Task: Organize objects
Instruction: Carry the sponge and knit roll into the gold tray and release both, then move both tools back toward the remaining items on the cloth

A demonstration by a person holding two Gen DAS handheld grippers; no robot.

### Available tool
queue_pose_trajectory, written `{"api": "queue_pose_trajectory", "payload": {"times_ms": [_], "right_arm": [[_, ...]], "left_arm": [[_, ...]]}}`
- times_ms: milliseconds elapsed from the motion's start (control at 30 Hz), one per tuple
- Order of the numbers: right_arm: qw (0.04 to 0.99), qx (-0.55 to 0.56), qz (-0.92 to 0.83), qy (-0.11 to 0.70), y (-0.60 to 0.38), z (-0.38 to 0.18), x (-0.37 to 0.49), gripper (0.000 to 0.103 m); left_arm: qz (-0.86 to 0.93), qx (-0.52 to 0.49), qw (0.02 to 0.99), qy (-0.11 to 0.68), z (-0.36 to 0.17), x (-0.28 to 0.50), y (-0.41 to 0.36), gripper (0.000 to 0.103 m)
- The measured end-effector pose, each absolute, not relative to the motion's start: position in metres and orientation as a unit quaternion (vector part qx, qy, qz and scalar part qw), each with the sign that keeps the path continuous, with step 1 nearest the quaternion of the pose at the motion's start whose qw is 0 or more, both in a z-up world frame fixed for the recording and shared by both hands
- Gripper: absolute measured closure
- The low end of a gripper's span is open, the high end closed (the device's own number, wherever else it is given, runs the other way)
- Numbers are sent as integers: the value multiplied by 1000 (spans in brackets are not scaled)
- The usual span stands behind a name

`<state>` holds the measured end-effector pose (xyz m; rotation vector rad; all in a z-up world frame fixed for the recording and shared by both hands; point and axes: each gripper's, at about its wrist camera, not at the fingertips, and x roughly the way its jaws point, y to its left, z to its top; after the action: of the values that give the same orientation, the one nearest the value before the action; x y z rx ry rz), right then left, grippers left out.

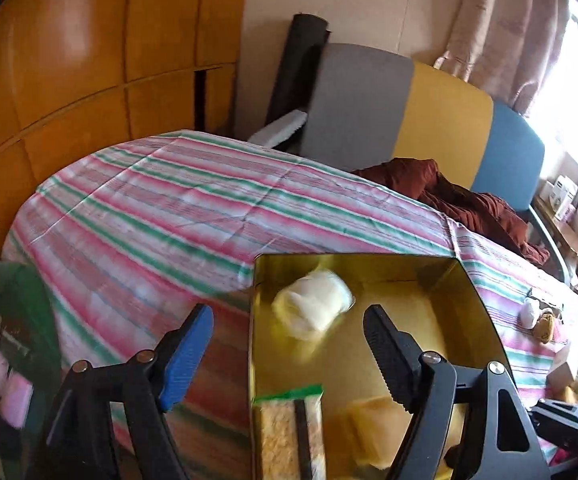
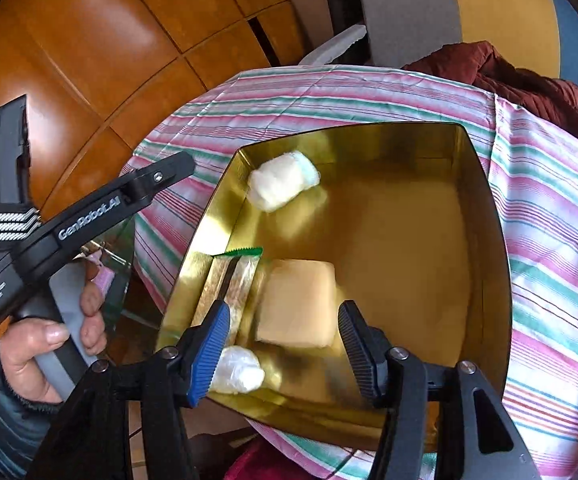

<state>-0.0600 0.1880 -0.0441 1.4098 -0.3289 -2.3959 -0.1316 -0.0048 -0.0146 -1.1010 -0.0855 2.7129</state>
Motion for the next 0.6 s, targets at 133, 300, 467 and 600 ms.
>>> {"api": "queue_pose_trajectory", "payload": {"times_ms": [133, 300, 467, 600], "right_arm": [[158, 492, -850, -105, 187, -46, -50, 46], [136, 477, -863, -95, 190, -44, -39, 46], [115, 454, -881, -70, 189, -37, -28, 46], [99, 435, -894, -53, 187, -32, -22, 46]], "left_arm": [[922, -375, 95, -33, -20, -106, -8, 23], [926, -366, 90, -28, -20, -84, -8, 22], [930, -357, 92, -14, -17, -66, -3, 19], [932, -351, 94, -5, -15, -56, -1, 19]]}}
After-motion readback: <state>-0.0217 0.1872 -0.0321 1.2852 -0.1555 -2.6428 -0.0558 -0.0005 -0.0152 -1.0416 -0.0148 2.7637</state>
